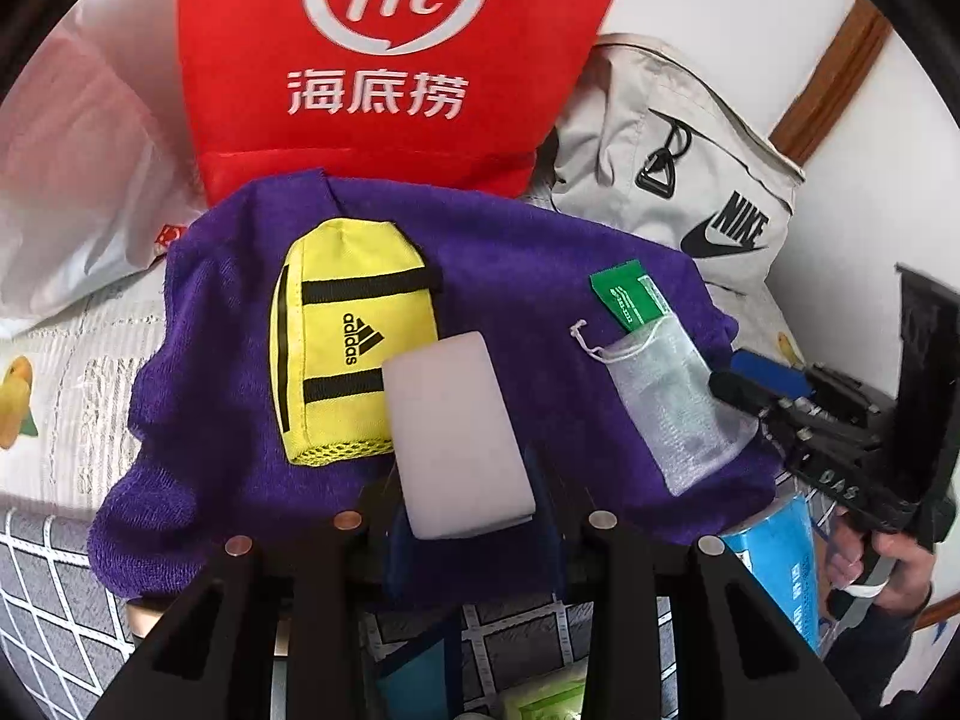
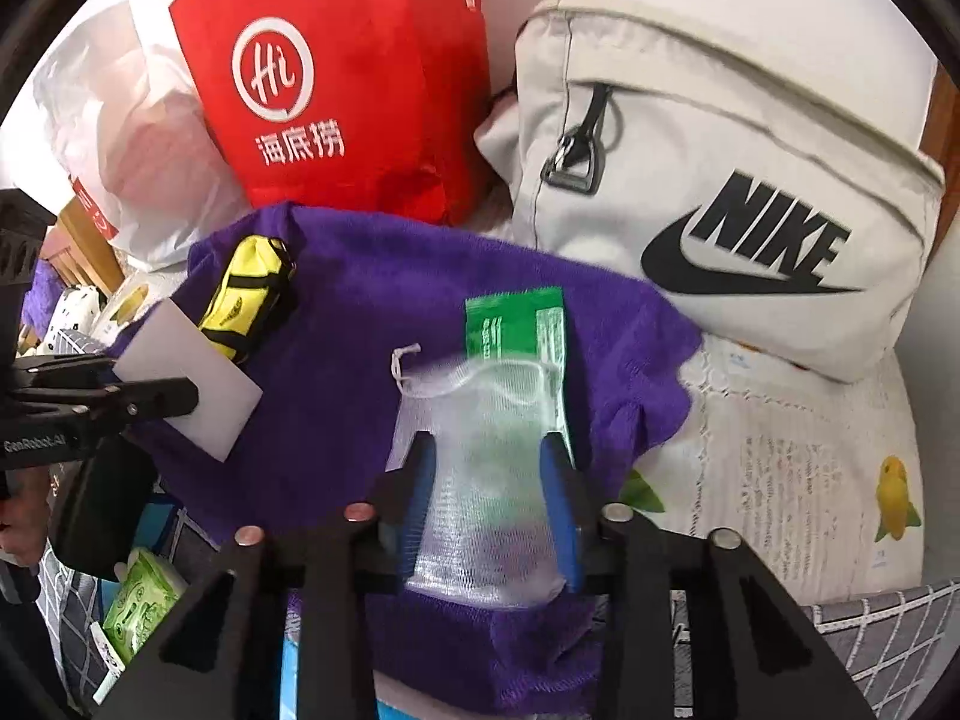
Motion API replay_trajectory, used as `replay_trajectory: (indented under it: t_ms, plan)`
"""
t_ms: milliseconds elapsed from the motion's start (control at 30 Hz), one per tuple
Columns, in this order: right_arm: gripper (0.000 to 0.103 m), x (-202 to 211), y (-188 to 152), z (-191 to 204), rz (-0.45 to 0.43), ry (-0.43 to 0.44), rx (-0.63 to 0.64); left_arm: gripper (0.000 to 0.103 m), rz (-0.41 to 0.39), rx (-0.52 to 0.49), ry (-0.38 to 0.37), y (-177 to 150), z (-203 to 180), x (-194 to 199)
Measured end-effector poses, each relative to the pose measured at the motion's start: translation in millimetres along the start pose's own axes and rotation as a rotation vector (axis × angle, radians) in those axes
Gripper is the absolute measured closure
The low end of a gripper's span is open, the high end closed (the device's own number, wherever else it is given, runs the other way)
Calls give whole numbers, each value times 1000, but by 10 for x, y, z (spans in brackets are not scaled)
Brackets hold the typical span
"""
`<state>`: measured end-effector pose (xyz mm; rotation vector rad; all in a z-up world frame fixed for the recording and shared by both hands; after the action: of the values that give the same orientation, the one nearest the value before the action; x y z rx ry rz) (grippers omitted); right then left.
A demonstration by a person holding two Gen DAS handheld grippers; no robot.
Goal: Organize soft objects
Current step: 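Place the mesh bag on the purple towel with the right gripper while the left gripper places the sponge there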
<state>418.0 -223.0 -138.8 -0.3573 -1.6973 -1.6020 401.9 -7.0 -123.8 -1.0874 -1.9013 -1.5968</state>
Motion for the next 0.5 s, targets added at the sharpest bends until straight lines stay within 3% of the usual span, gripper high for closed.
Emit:
replay_trajectory:
  t_ms: [133,267,500]
  plan:
    - [65,87,25,10,-10,-1,0,68,7,-2,8,-11,24,5]
    - [65,138,18,34,-11,-5,5,48,11,8,67,-31,115,63]
    - [65,236,-1,94,-11,7,2,40,-13,14,169,-18,357,264]
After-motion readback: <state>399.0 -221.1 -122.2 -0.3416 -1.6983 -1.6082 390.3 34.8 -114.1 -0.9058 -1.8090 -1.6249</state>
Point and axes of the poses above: each gripper's, at about its wrist camera, not at the fingertips, and x roughly against the way its jaws point, z to its left, y to its top, the point moved 2 cm from there along -x, roughly the way its jaws point, and after that the axes turned 10 degrees about -z, right-handed, at the moved point
